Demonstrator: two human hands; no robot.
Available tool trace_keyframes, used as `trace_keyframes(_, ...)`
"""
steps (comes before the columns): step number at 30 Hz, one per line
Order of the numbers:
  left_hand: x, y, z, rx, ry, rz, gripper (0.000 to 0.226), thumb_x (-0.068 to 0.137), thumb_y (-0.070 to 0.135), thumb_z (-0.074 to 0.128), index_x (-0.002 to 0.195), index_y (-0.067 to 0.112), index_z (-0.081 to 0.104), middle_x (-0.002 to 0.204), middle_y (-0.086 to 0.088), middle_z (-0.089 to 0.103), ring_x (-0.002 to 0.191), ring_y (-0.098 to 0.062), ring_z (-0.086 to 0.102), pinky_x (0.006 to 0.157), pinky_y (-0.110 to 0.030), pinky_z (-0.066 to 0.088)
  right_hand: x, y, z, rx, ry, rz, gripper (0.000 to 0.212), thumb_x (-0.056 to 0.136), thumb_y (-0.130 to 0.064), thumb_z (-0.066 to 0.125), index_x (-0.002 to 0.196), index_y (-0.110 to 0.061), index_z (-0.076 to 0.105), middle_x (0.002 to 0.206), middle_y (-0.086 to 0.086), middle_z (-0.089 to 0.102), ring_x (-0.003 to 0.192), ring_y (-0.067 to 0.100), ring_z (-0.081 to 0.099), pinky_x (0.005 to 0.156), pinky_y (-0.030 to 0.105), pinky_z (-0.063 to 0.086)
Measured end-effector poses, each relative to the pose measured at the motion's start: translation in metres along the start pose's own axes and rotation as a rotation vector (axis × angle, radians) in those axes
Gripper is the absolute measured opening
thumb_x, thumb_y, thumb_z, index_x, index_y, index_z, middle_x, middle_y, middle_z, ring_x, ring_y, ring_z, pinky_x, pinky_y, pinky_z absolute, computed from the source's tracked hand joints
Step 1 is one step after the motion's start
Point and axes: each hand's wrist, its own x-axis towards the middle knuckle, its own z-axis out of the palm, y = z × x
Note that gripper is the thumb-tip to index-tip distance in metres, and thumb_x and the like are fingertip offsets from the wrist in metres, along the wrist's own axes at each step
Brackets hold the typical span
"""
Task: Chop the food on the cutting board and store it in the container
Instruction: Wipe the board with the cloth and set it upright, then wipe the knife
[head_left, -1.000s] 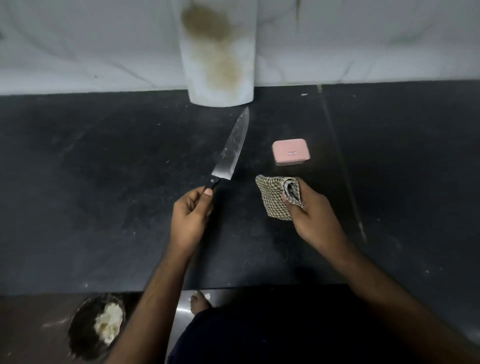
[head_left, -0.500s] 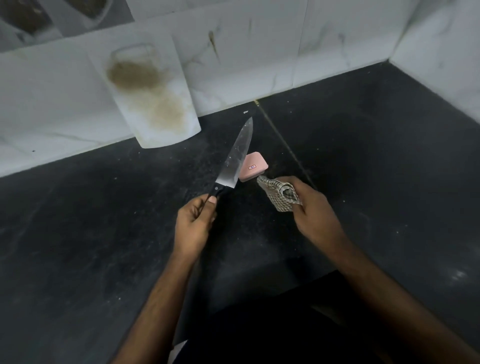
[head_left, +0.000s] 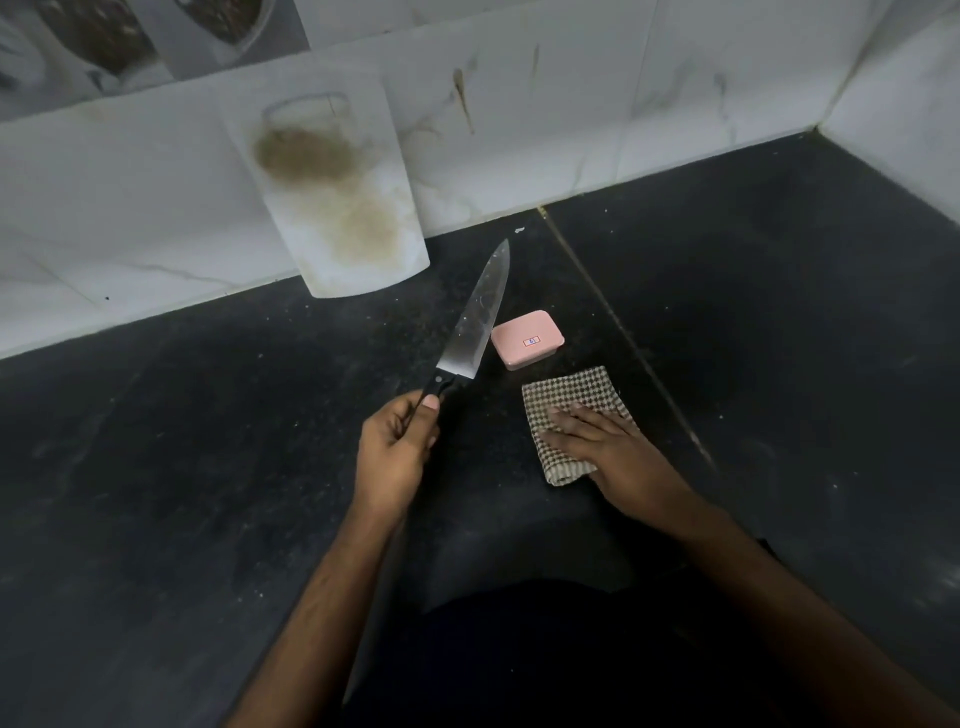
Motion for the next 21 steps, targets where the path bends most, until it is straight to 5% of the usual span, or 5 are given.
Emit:
trace_keyframes(3,-0.002,-0.007,0.004,0.009,-0.008,-0.012,0.027,0.106,0.025,0.055,0.098,0.004,0.069,0.059,0.001,0.045,0.047,-0.006,0.036,0.043,-0.018,0.029,-0.001,0.005,-0.004,-0.013,-0.111,-0.045,0.072,0.092,-0.061,0.049,0.156,-0.045,0.02,0.163,-0.026,-0.005,0.152,0.001,-0.01,0.123,0.031,-0.004)
trace_keyframes(5,-0.004,-0.01,0.01,0.005,-0.031,-0.02,0.029,0.106,0.027,0.055,0.099,0.002,0.068,0.059,0.001,0.045,0.048,-0.006,0.036,0.044,-0.018,0.029,0.0,-0.001,-0.015,0.06,-0.131,-0.019,0.078,0.087,-0.075,0.04,0.155,-0.039,0.031,0.165,-0.021,0.004,0.153,0.003,-0.002,0.125,0.033,0.002)
trace_keyframes(11,-0.011,-0.01,0.036,-0.018,-0.122,0.007,0.014,0.107,0.024,0.052,0.102,0.014,0.061,0.063,0.002,0.049,0.05,-0.007,0.04,0.045,-0.018,0.032,0.02,-0.059,-0.05,0.816,0.308,0.208,0.04,0.103,-0.049,0.046,0.127,-0.024,0.067,0.119,-0.005,0.071,0.114,0.006,0.063,0.103,0.04,0.049)
trace_keyframes(14,-0.017,-0.012,0.06,-0.033,-0.164,0.027,0.006,0.108,0.02,0.048,0.106,0.014,0.048,0.066,0.002,0.049,0.052,-0.008,0.041,0.045,-0.017,0.035,0.038,-0.083,-0.054,1.055,0.284,0.342,0.04,0.094,-0.059,0.054,0.113,-0.025,0.066,0.104,-0.003,0.074,0.1,0.012,0.07,0.096,0.049,0.053)
trace_keyframes(21,-0.019,-0.013,0.074,0.054,-0.41,0.12,0.041,0.106,0.013,0.053,0.142,0.015,0.034,0.107,0.001,0.058,0.079,-0.002,0.057,0.063,-0.014,0.048,0.054,-0.088,-0.058,1.285,0.387,0.376,0.034,0.097,-0.017,0.066,0.129,-0.017,0.057,0.1,0.002,0.076,0.097,0.014,0.073,0.084,0.036,0.06)
